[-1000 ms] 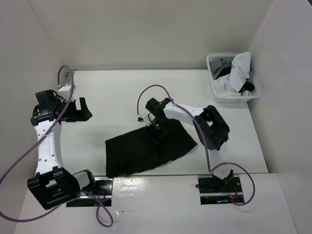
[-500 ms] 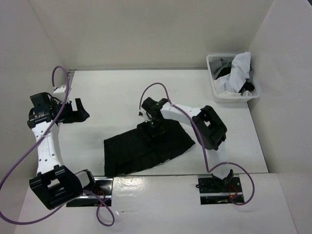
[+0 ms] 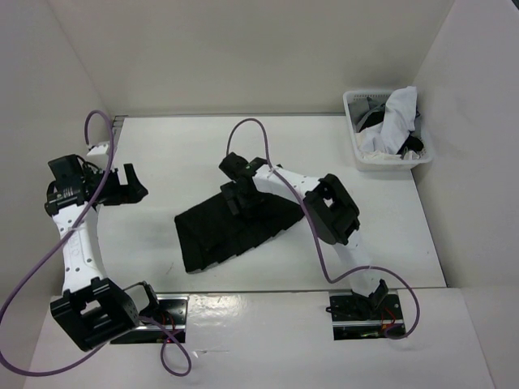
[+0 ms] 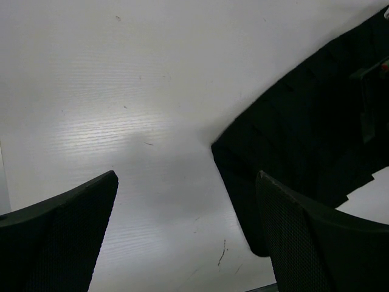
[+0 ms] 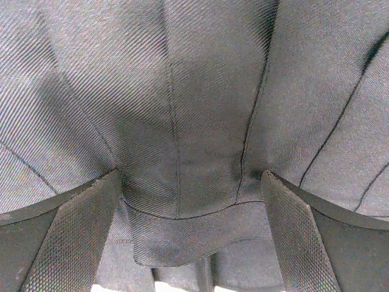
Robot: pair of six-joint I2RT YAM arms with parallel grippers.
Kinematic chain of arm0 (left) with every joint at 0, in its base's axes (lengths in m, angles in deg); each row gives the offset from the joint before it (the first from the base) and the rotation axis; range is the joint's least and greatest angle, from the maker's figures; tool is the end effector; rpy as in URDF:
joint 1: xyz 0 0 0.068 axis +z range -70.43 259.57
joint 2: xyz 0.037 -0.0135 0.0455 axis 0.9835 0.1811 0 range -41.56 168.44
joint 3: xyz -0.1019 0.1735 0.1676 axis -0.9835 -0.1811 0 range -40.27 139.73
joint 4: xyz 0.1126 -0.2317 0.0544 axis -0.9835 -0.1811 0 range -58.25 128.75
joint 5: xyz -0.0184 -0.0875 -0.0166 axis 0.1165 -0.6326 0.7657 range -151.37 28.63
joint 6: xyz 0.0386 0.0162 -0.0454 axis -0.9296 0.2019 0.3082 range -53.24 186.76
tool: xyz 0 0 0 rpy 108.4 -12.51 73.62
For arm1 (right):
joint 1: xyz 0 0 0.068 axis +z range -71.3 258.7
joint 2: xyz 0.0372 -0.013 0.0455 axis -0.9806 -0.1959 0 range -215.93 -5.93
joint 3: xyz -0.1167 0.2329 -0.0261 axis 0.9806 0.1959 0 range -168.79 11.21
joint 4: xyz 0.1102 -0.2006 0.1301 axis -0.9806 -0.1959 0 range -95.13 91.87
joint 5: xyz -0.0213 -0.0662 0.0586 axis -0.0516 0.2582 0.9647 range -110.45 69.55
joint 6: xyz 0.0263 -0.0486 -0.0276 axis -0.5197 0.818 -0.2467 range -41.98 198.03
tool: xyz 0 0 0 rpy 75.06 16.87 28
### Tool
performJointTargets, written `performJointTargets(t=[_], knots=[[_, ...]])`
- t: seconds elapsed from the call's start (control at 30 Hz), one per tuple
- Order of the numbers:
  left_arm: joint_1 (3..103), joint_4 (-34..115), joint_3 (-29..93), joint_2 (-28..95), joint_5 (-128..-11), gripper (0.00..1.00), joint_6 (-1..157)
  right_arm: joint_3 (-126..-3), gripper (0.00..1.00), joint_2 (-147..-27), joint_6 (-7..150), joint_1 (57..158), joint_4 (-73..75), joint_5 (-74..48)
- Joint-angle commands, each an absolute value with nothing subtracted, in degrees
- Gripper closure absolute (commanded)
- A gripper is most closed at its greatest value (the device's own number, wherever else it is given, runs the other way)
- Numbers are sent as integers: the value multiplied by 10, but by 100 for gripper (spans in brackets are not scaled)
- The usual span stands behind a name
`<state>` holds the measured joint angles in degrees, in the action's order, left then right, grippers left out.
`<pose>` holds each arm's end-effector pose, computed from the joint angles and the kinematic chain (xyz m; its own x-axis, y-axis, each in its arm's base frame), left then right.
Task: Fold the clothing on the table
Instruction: Fold the skirt
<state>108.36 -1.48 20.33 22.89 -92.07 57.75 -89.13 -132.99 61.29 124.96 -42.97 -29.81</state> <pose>0.2248 0.0963 0.3053 -0.6165 -0.1852 -0.7653 0.0039 0.9712 -0.2382 0.3220 0.3255 0.1438 -0.8231 -0.4493 -0.3473 -0.4598 0.8862 -0.0567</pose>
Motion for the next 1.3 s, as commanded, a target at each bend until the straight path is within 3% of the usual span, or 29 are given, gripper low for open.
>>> performJointTargets(t=[0.0,0.87,1.27], knots=[[1087,-2,198,211,-941,0,566,-938,1,-1402,581,1247,-430,-417],[1103,3,192,215,-930,0,566,-1153,1,-1510,503,1126,-497,-398],[1109,3,192,215,-935,0,560,-1161,1,-1491,503,1101,-497,-422]])
